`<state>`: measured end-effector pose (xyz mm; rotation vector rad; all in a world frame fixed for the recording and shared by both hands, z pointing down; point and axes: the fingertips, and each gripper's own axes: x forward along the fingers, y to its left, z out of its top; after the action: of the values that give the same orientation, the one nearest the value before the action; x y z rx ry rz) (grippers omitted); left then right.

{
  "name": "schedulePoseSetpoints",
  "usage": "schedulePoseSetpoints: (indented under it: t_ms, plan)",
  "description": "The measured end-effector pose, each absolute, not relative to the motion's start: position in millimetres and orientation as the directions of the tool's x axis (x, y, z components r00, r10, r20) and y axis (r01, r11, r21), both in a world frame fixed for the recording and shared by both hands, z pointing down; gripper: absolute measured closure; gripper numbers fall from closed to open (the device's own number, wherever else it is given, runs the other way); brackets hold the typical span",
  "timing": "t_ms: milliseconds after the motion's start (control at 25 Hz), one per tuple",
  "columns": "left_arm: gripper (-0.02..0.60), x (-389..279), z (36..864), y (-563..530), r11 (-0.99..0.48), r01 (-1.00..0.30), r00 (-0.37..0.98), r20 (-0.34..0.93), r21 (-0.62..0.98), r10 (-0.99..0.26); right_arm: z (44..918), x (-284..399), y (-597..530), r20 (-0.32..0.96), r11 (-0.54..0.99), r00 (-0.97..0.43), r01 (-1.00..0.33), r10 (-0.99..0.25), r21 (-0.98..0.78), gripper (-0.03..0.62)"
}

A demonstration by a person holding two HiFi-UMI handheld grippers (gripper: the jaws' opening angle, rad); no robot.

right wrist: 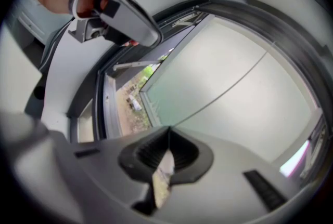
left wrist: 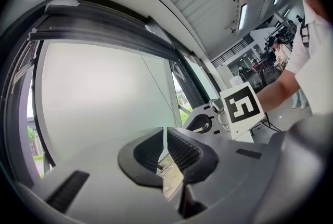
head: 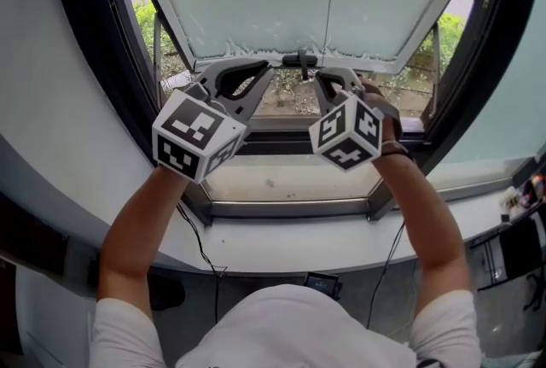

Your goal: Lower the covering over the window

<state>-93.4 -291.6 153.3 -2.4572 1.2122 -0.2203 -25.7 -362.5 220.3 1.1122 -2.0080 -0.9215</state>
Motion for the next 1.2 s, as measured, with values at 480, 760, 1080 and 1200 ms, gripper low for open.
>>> schedulePoseSetpoints:
  t_ms: [480, 760, 1080, 1200]
  plan:
    - [0.553, -98.8, 134.3, -284.2, -0.5, -0.714, 0.592, -0.04, -0.49, -0.805, 243.8, -23.0, -354.7, 0.247, 0.389, -0.368, -0.386, -0.896, 0.837, 0.572]
    - [0.484, -114.4, 104.5, -279.4, -0.434, -0.708, 0.566, -0.08, -0.556, -0.821, 282.2, -16.8, -348.7, 0.317, 0.445, -0.352, -0.381, -0.881, 0.811, 0.572]
    - [0.453, -130.4, 74.6, -282.4, -0.366, -0.711, 0.528, -0.112, -0.6, -0.842, 301.6, -15.0, -347.6, 0.361, 0.472, -0.33, -0.373, -0.872, 0.799, 0.572]
    - [0.448, -134.7, 68.8, -285.0, -0.346, -0.709, 0.514, -0.114, -0.615, -0.85, 310.4, -15.6, -346.7, 0.369, 0.474, -0.322, -0.362, -0.872, 0.803, 0.572]
